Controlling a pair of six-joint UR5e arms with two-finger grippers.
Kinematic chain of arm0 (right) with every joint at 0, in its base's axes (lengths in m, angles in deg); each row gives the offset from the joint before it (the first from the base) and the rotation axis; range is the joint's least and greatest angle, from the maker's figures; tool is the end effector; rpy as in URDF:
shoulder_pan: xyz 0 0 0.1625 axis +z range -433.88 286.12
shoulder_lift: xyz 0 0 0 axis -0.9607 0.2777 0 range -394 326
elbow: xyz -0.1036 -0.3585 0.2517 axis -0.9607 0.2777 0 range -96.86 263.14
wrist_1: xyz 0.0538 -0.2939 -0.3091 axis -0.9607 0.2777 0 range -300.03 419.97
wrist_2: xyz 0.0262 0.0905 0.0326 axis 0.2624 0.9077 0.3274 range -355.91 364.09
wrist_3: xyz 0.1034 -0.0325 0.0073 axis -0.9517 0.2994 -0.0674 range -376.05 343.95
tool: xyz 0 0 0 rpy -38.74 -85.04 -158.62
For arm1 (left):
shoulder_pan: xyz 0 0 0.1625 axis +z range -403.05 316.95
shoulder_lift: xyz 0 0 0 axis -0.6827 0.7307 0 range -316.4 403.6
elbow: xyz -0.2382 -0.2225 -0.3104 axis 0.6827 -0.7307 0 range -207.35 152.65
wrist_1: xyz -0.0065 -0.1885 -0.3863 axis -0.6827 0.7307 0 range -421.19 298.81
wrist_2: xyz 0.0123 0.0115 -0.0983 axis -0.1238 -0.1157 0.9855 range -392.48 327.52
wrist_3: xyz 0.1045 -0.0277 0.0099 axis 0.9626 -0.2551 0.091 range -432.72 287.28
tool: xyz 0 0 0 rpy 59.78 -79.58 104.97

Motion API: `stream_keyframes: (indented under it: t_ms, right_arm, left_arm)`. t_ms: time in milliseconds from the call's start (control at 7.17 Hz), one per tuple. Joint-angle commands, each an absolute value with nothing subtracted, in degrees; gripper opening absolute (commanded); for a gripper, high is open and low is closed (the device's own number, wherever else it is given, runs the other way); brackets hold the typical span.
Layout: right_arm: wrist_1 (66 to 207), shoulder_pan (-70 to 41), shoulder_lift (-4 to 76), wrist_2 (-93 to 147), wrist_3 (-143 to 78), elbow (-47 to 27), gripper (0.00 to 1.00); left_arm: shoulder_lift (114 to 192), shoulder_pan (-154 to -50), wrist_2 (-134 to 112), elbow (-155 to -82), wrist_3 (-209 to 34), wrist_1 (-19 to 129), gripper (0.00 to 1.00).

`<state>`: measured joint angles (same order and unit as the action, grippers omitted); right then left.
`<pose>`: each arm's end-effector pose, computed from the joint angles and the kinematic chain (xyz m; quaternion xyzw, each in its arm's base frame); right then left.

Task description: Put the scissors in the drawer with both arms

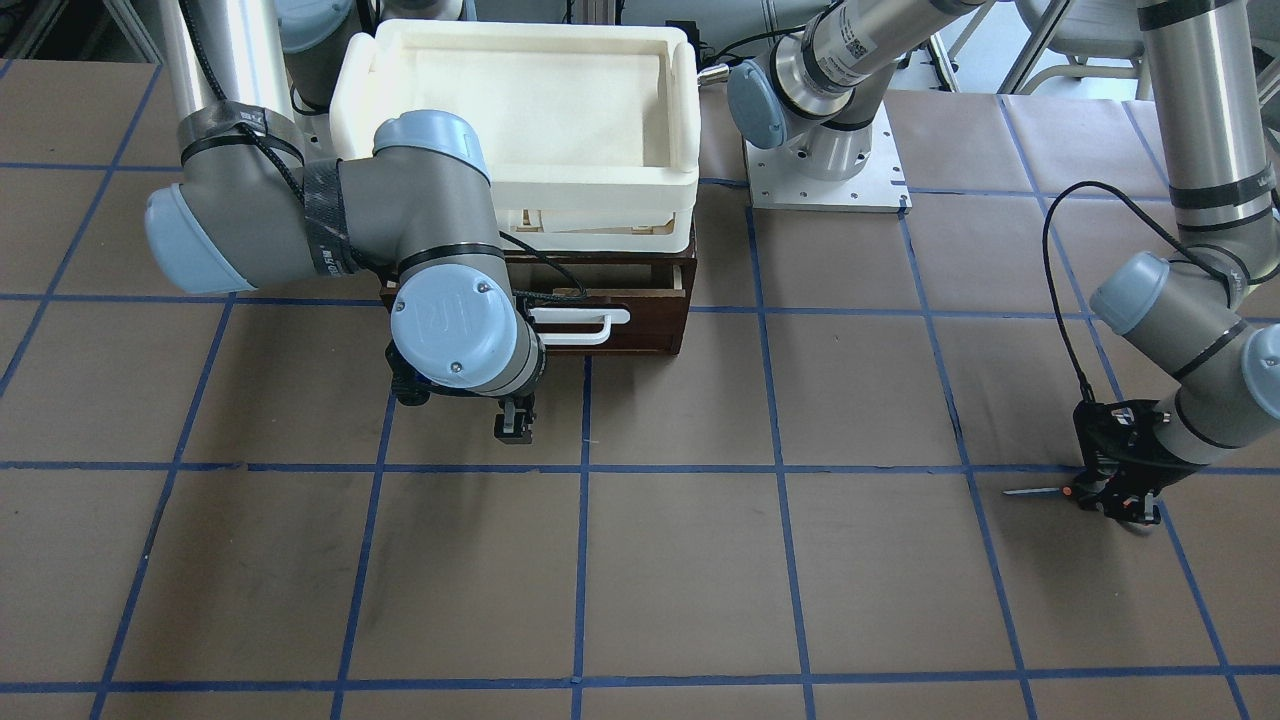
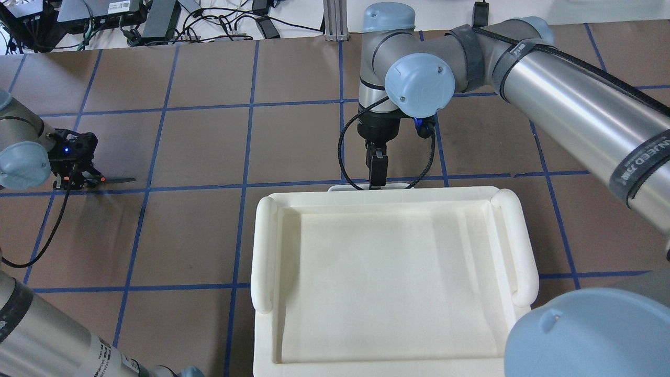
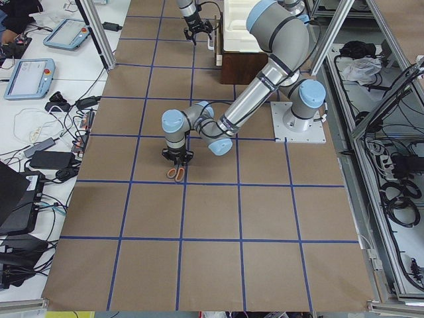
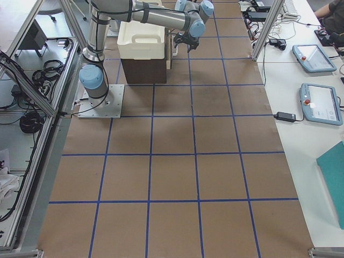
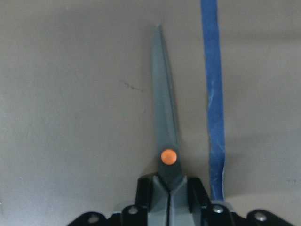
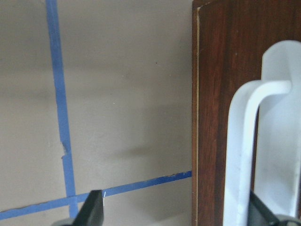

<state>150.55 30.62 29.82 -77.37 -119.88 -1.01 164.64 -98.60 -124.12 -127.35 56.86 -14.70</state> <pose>0.3048 -0.5816 0.2897 -0.6997 -0.6897 -0.1507 0.1093 0.2574 -0.6052 0.1756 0.7375 0.6748 0.0112 0.0232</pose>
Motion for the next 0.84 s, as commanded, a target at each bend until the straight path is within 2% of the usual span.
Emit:
stream_keyframes:
  t_ms: [0, 697]
  right_arm:
    - [152.2, 30.6, 29.6, -78.3, -119.7, -1.0, 1.00]
    - [154.4, 28.6, 29.7, -77.8, -118.0, 0.1, 1.00]
  left_arm:
    - [163.3, -98.7, -124.4, -126.8, 56.8, -14.6, 0.01]
    - [151.7, -100.7, -124.2, -115.9, 53.3, 11.4, 0.00]
